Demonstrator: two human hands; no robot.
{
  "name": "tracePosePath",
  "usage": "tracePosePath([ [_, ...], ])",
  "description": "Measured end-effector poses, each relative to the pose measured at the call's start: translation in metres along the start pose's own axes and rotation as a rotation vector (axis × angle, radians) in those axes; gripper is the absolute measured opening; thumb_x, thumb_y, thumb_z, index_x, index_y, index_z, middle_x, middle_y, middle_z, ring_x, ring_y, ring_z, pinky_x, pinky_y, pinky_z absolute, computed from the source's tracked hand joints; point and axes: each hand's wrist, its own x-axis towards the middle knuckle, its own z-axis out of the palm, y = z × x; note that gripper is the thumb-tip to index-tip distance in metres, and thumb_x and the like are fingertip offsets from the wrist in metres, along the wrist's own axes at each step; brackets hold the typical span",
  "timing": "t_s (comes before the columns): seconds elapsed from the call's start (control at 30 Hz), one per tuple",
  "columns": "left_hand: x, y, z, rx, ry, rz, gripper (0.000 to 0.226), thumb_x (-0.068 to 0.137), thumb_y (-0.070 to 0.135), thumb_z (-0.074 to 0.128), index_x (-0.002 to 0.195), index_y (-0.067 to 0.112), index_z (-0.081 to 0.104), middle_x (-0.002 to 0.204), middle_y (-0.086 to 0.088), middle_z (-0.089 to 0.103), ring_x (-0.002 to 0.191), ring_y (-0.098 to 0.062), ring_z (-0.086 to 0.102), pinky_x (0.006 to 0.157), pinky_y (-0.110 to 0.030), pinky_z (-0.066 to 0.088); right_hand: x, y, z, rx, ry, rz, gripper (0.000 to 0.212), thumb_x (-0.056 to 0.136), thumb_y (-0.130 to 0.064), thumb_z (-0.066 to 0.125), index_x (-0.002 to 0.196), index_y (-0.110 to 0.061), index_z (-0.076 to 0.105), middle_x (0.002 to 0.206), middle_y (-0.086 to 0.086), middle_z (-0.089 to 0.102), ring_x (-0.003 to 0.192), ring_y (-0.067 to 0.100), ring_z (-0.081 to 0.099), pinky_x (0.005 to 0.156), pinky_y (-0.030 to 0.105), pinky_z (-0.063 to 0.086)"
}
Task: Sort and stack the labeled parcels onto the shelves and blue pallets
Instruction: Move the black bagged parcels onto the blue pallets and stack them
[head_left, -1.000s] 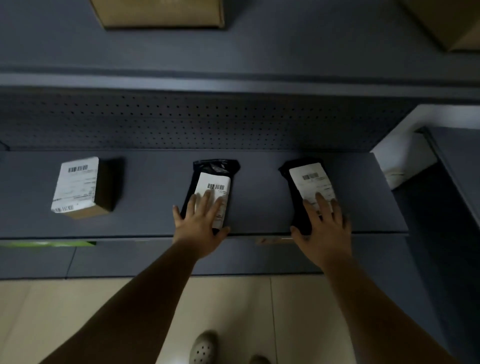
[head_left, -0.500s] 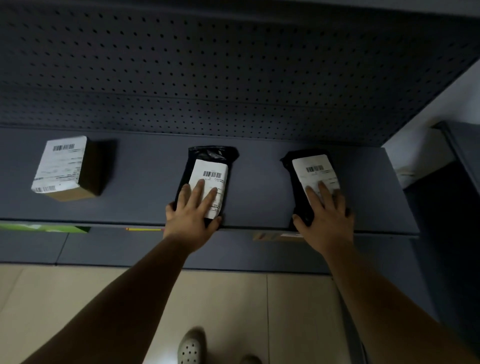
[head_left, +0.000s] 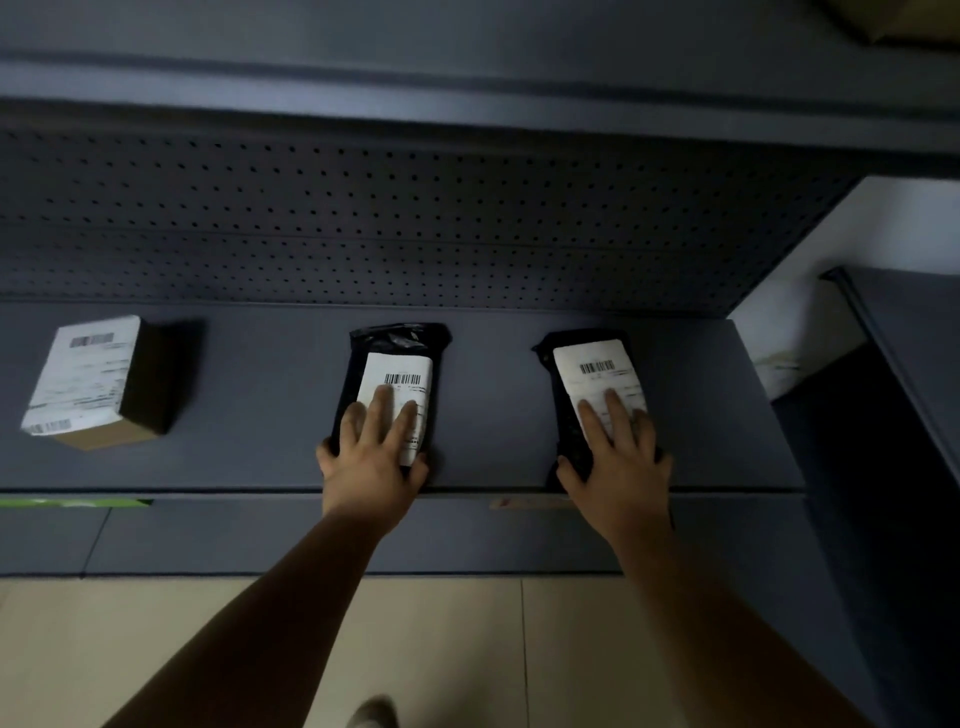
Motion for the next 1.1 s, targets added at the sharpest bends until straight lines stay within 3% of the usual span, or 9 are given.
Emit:
tracePosePath([
  [0.13, -0.006, 0.008, -0.017, 0.044, 0.006, 0.012, 0.071, 0.09, 0.054, 0.044, 0.152, 0.042, 0.011, 0.162, 0.005, -0.001, 0.142, -0.026, 0.012, 0.103, -0.056, 0.029, -0.003, -0.004, -0.016, 0.014, 0.01, -0.011, 0.073, 0.079, -0.057, 0.051, 0.146, -0.031, 0.035, 0.157, 0.003, 0.023, 0.133, 0.035, 0.026, 0.091, 0.061, 0.038],
  [0.33, -0.036, 0.017, -0.057, 0.068, 0.089, 0.057, 0.068, 0.077, 0.053, 0.041, 0.143, 0.035, 0.042, 0.153, -0.002, 0.034, 0.127, -0.029, 0.04, 0.087, -0.06, 0.041, -0.022, -0.024, -0.058, 0.033, 0.023, -0.064, 0.071, 0.075, -0.059, 0.04, 0.139, -0.03, 0.047, 0.151, 0.001, 0.038, 0.127, 0.034, 0.039, 0.085, 0.056, 0.041],
  [0.6, -0.115, 0.001, -0.137, 0.059, 0.196, 0.072, 0.067, 0.077, 0.058, 0.043, 0.138, 0.033, 0.05, 0.148, 0.0, 0.044, 0.121, -0.026, 0.043, 0.079, -0.057, 0.045, -0.069, -0.088, -0.132, 0.088, 0.035, -0.201, 0.068, 0.073, -0.061, 0.041, 0.132, -0.03, 0.056, 0.146, -0.002, 0.045, 0.122, 0.032, 0.048, 0.079, 0.053, 0.044],
  [0.9, -0.197, -0.07, -0.216, 0.046, 0.259, -0.047, 0.065, 0.077, 0.057, 0.042, 0.138, 0.037, 0.047, 0.147, 0.002, 0.045, 0.122, -0.025, 0.042, 0.081, -0.064, 0.046, -0.14, -0.178, -0.216, 0.106, 0.118, -0.342, 0.067, 0.074, -0.062, 0.043, 0.13, -0.028, 0.057, 0.141, 0.0, 0.049, 0.12, 0.031, 0.049, 0.081, 0.052, 0.045],
  [1.1, -0.251, -0.136, -0.245, 0.063, 0.341, -0.026, 0.062, 0.077, 0.057, 0.043, 0.134, 0.034, 0.053, 0.145, 0.001, 0.046, 0.123, -0.024, 0.041, 0.084, -0.059, 0.043, -0.201, -0.256, -0.246, 0.107, 0.172, -0.396, 0.065, 0.077, -0.06, 0.041, 0.129, -0.026, 0.059, 0.139, 0.001, 0.052, 0.12, 0.03, 0.048, 0.083, 0.052, 0.043],
])
